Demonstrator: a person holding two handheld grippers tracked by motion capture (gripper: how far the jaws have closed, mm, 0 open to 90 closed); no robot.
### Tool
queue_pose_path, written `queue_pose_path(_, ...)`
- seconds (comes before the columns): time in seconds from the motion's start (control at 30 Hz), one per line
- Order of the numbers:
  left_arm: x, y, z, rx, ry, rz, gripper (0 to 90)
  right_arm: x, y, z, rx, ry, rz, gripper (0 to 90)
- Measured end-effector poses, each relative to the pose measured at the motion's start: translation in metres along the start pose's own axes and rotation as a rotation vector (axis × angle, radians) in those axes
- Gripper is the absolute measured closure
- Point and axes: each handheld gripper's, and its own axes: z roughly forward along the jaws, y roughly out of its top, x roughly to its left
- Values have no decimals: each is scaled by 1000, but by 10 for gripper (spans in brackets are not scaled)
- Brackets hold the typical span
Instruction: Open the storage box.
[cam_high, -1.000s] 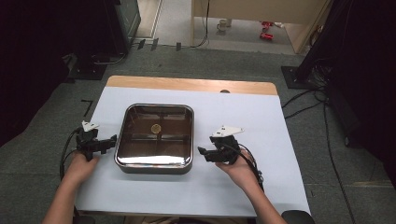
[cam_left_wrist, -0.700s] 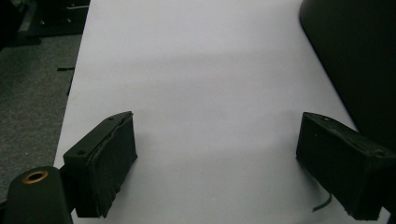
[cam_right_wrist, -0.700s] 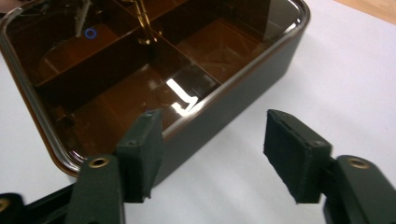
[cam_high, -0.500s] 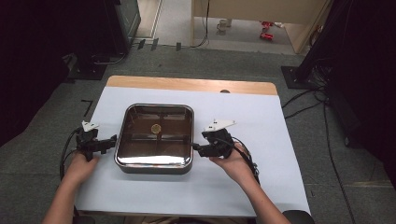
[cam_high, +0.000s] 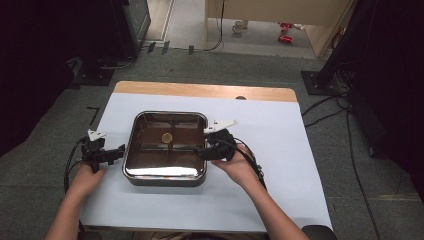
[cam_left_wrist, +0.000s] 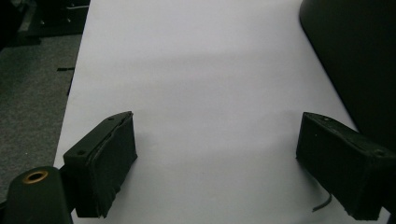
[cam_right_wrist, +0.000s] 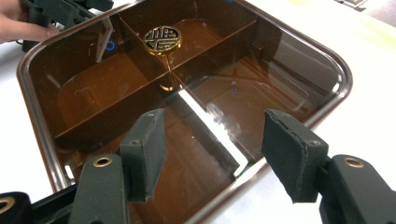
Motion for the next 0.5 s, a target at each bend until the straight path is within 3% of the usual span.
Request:
queue_pose_path(0.13, 0, 0, 0, 0, 0, 0, 120, 1, 5, 8, -2, -7, -2, 399)
queue_pose_path(0.27, 0, 0, 0, -1, 0, -2, 120, 2, 13, 20, -10, 20, 15, 422)
queue_pose_path(0.5, 0, 0, 0, -1, -1, -2, 120, 9, 26, 41, -13, 40, -14, 429)
